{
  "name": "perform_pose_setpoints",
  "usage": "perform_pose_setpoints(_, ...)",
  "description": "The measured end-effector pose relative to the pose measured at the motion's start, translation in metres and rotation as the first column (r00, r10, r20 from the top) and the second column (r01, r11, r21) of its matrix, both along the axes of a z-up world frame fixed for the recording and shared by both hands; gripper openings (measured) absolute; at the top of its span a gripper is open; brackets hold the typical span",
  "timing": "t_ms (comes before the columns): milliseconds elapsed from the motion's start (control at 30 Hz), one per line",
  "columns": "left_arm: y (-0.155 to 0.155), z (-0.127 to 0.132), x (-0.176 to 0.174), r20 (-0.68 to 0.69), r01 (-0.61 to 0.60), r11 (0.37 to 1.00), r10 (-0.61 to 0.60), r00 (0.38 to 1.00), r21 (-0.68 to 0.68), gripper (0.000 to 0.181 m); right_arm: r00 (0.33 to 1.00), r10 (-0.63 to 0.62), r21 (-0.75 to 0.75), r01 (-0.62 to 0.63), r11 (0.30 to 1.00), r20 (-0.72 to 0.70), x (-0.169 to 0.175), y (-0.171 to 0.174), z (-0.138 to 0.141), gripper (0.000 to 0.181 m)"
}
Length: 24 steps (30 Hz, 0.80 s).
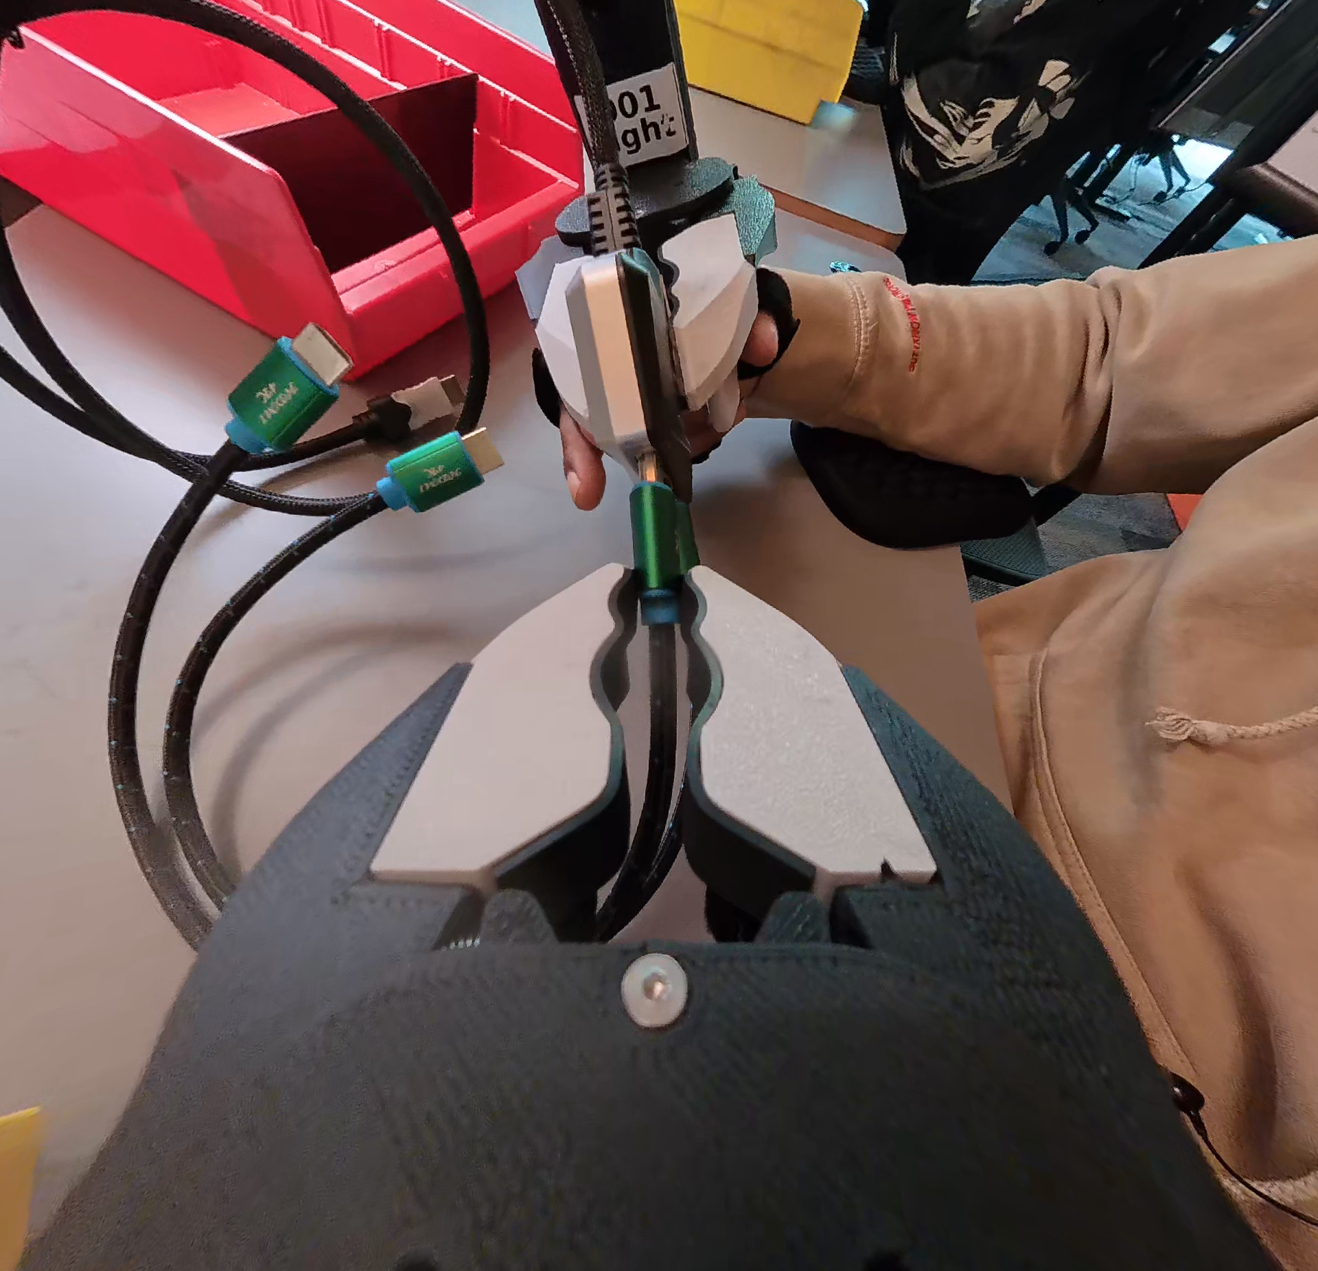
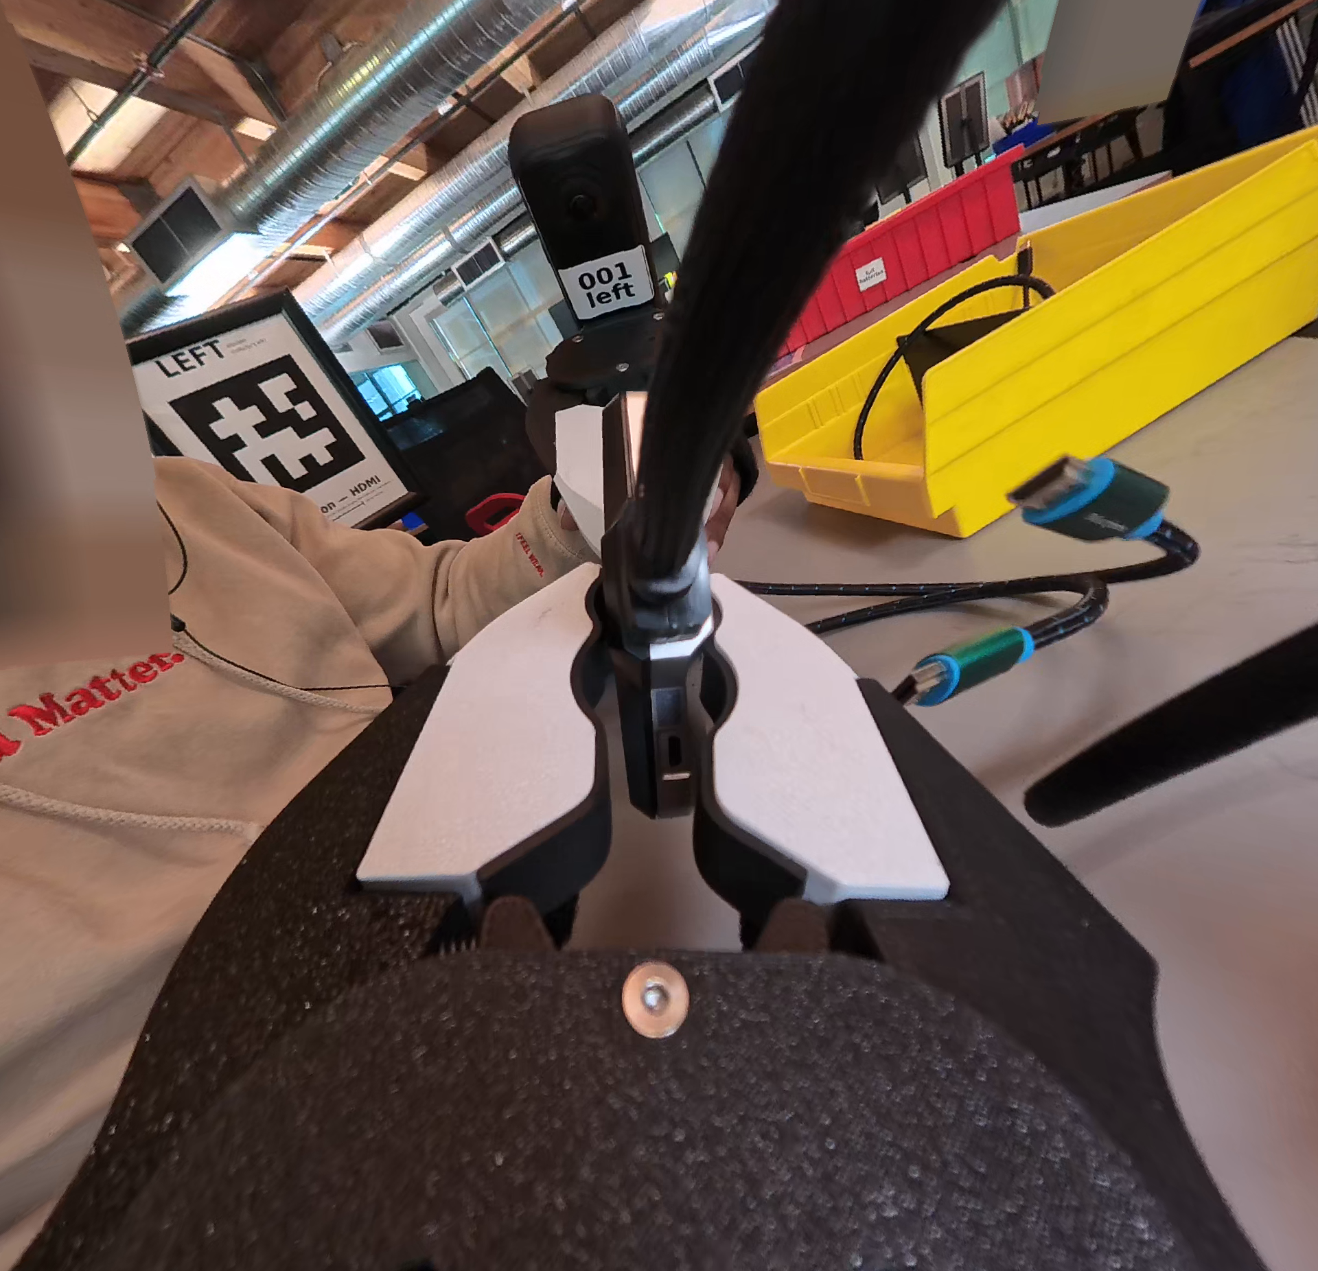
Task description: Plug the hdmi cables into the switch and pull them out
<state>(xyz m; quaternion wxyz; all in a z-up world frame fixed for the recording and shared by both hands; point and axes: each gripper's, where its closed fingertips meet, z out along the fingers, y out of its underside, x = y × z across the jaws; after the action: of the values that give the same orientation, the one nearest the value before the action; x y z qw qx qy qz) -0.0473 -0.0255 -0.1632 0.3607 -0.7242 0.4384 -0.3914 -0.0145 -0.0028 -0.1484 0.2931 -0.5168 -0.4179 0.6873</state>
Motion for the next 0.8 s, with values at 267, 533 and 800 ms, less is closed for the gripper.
perform_pose_setpoints(267, -0.004, -0.013, 0.002, -0.038, 0.037, 0.999, -0.038, 0.999, -0.03, 0.011, 0.991, 0.054, 0.036, -0.059, 0.998, 0.124, 0.0, -0.009, -0.017, 0.023)
perform_pose_setpoints(533, -0.023, -0.028, 0.009, 0.018, 0.209, 0.966, -0.208, 0.978, -0.15, 0.012, 0.906, 0.223, 0.073, -0.266, 0.961, 0.359, 0.013, -0.038, -0.061, 0.023)
perform_pose_setpoints(800, -0.012, -0.022, -0.001, 0.058, 0.15, 0.972, -0.142, 0.988, -0.182, 0.012, 0.965, 0.112, 0.085, -0.135, 0.987, 0.237, -0.004, -0.023, -0.039, 0.033)
